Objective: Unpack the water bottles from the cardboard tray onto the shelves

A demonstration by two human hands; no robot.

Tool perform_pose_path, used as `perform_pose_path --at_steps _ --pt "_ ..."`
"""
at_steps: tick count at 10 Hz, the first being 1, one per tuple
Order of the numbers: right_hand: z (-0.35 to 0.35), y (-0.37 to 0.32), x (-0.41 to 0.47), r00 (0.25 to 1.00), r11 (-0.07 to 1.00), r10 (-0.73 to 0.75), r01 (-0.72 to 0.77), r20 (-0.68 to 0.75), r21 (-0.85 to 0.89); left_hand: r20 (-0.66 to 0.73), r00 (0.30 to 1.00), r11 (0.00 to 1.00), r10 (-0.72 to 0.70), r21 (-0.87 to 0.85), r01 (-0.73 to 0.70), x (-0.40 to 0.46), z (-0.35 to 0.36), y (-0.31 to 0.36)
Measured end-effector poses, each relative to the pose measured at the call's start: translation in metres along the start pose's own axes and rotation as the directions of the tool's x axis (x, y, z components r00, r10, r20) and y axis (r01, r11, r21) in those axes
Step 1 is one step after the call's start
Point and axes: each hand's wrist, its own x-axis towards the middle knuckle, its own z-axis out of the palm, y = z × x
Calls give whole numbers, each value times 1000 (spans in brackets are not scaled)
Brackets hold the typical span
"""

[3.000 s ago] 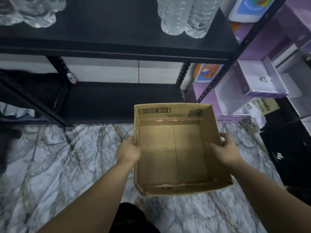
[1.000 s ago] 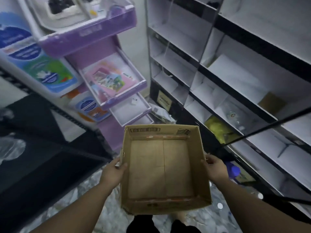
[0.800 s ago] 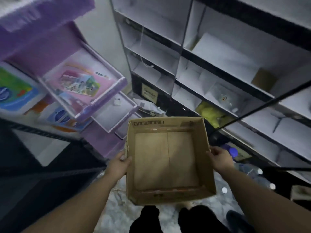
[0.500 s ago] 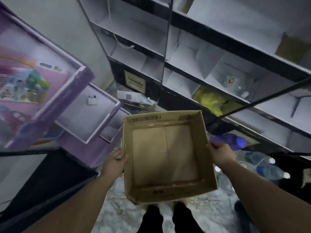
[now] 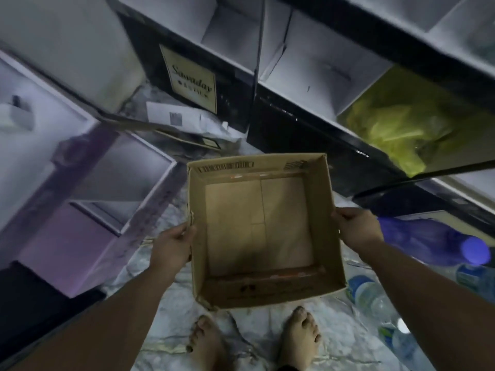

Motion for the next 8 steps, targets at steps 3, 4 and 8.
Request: perform_pose_path --at_steps 3,4,8 --pt "31 46 37 991 987 -129 126 30 95 -116 984 987 134 101 -122 18 35 -32" --pt "28 36 30 991 988 -131 130 -3 -78 -127 985 983 120 155 -100 18 23 -33" --pt "-36 -4 -57 988 961 -111 134 106 -243 6 997 953 72 295 -70 -69 -14 23"
